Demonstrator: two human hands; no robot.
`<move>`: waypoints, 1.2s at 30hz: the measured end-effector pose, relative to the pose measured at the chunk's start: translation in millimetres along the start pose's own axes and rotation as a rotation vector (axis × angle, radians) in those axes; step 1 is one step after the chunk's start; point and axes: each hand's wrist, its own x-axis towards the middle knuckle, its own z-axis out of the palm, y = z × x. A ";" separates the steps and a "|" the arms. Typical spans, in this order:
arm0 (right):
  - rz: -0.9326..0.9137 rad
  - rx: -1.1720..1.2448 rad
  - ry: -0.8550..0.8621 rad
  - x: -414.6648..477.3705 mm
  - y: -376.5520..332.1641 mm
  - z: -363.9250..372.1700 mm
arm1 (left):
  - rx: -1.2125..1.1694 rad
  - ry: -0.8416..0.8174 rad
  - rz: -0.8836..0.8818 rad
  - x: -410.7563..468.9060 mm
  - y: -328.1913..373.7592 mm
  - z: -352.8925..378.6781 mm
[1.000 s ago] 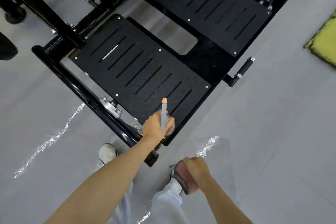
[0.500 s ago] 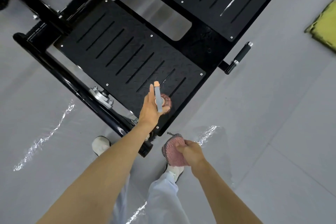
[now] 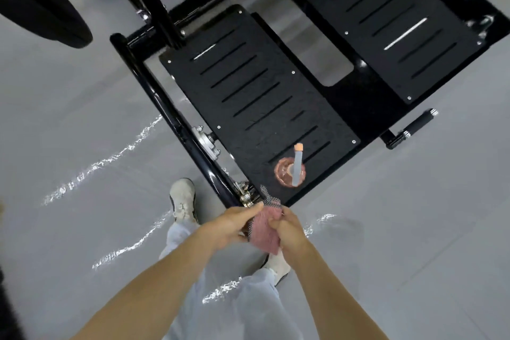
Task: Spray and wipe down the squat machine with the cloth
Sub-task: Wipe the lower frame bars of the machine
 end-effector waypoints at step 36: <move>-0.284 -1.195 0.098 252.2 -196.8 376.6 | 1.012 1.202 0.686 176.6 339.1 -481.0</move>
